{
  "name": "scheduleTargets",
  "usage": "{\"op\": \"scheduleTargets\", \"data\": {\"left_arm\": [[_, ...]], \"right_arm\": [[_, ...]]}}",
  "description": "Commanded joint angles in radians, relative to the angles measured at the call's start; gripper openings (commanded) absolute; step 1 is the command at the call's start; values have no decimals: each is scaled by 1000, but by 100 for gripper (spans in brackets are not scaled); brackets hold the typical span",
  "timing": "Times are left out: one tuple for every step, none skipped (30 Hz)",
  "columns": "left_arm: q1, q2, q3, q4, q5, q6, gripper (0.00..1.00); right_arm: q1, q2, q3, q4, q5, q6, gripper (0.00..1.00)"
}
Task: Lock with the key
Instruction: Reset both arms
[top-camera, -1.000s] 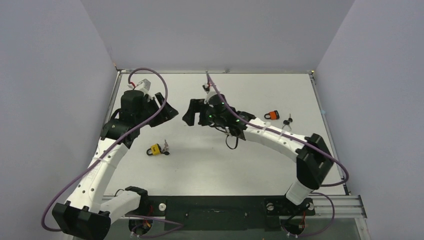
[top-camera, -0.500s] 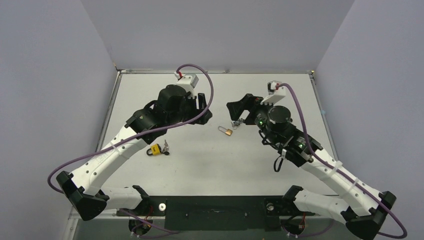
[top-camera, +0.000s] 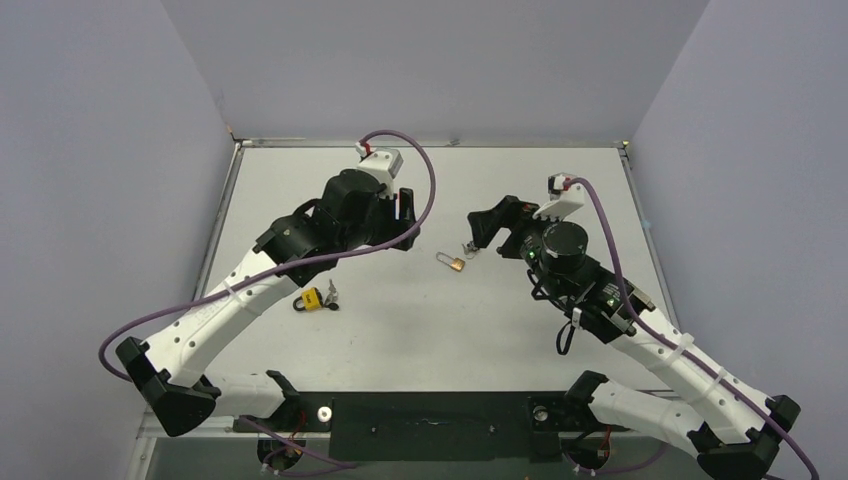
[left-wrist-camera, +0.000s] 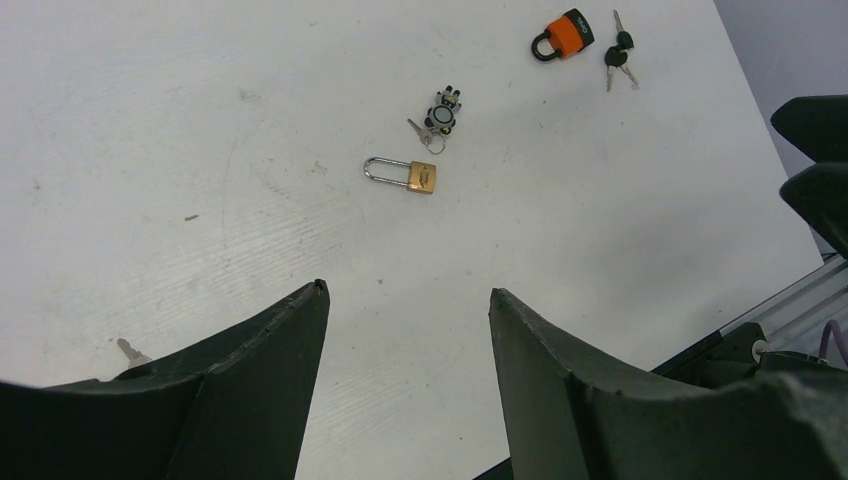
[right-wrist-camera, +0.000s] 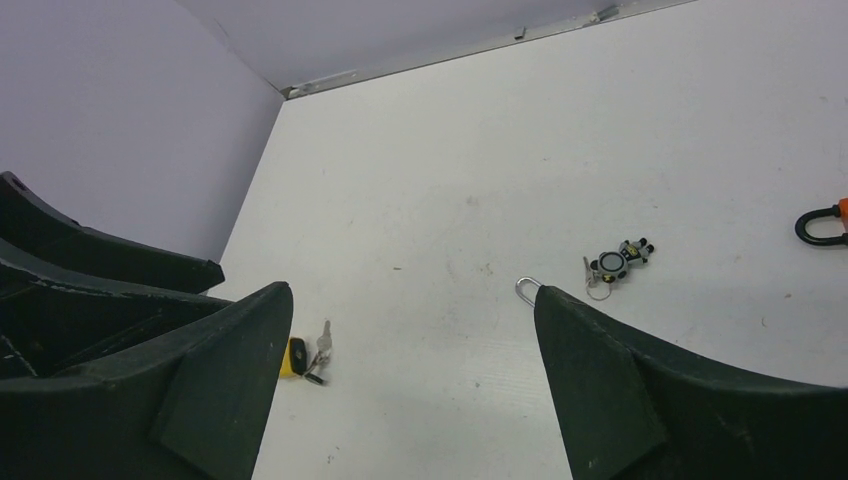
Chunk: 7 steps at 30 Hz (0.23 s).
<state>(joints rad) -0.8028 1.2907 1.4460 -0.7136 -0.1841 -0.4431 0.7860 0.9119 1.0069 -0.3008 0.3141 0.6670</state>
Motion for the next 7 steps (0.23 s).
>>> {"op": "scheduleTargets", "data": {"left_arm": [[-4,-45,-9,25,-20,19,58],[-4,-48,-13,28,-20,19,58],[-4,-51,-15,28,-21,18,58],[-3,-53,-22,33,-22,17,58],[-4,-54,-25,34,-24,16,58],[-3,-55,-30,36,-27,15,58],[-3,-60,-33,41,-27,10,58]], "right_arm": [[-3,-10,-21,24,17,8,86],[-3,-13,-24,30,16,9,86],[-4,-13,-28,32,13,10,86],[-3,-14,-30,33,11,11,86],[-2,-13,-31,34,10,11,86],[-3,-14,-31,35,10,12,86],[-3,-15,-30,34,9,11,86]]}}
